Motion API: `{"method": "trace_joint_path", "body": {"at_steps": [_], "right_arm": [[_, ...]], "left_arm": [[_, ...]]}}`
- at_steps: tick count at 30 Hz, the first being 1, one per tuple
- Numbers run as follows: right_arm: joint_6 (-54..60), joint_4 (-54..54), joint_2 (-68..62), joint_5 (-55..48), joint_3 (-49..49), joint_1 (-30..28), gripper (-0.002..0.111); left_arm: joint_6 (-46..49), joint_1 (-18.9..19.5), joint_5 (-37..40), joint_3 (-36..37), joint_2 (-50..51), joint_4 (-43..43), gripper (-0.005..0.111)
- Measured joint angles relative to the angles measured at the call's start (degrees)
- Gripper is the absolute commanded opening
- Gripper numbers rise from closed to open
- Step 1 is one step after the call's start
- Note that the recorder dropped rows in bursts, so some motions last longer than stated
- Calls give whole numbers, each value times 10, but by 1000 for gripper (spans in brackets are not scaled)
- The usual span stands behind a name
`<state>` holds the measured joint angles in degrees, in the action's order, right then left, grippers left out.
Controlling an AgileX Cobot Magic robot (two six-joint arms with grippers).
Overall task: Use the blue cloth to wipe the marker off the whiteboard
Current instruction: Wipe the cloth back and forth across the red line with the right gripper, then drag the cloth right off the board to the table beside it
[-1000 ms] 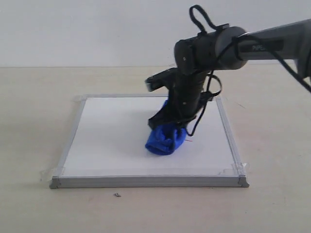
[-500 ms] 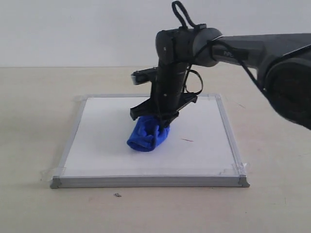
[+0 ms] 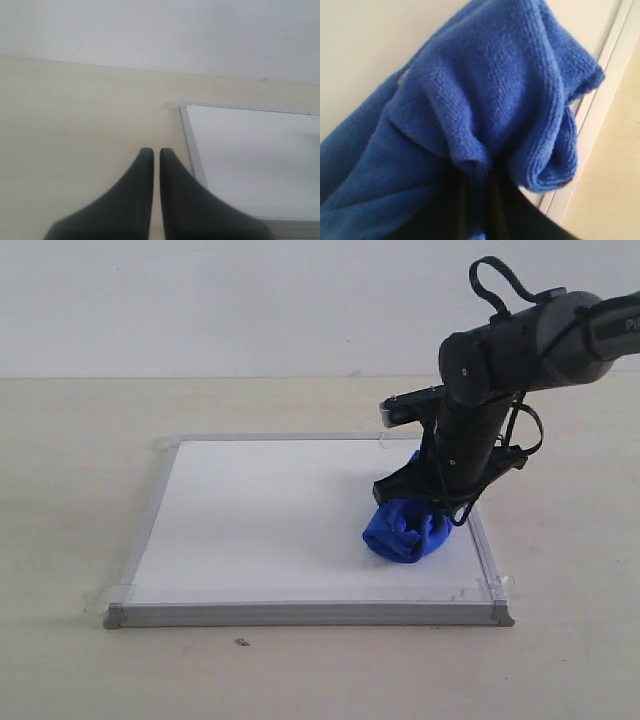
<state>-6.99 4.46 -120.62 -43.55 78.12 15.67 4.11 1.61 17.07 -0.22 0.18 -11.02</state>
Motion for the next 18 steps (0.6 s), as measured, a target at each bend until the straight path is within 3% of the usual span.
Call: {"method": "trace_joint_path", "body": {"at_steps": [12, 18], "right_arm": [[223, -84, -7, 71, 1, 101, 0], [341, -88, -9, 60, 5, 105, 0]], "left_arm": [[0, 0, 0, 0, 0, 0, 4], [0, 0, 0, 0, 0, 0, 4]]}}
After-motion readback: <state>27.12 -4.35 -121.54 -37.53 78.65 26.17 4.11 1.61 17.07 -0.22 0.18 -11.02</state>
